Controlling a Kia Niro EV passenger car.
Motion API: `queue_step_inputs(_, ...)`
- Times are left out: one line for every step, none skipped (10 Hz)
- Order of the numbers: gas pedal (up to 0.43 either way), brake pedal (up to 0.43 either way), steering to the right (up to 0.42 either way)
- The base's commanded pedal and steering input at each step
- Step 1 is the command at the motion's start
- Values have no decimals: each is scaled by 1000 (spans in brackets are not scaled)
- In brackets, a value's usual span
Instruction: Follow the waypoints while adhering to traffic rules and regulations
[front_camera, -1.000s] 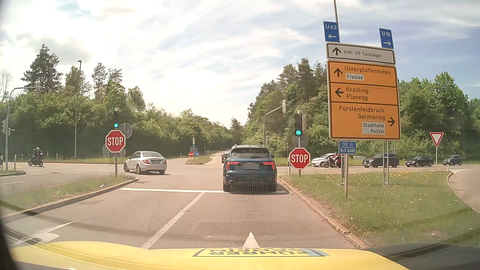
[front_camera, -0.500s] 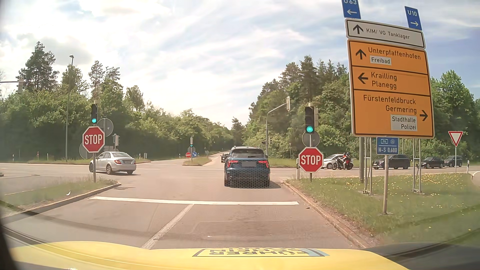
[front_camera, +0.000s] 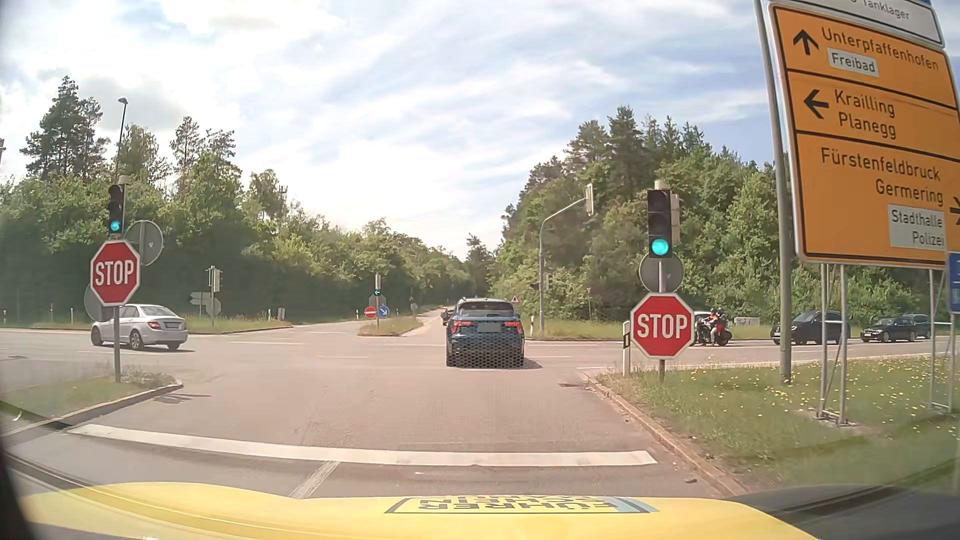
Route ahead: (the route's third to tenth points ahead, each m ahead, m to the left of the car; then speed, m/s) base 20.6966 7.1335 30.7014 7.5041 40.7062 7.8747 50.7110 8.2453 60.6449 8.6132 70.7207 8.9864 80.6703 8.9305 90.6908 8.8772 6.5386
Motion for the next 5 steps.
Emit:
queue_step_inputs(268, 0, -22)
queue_step_inputs(268, 0, -22)
queue_step_inputs(268, 0, -22)
queue_step_inputs(268, 0, -22)
queue_step_inputs(268, 0, -23)
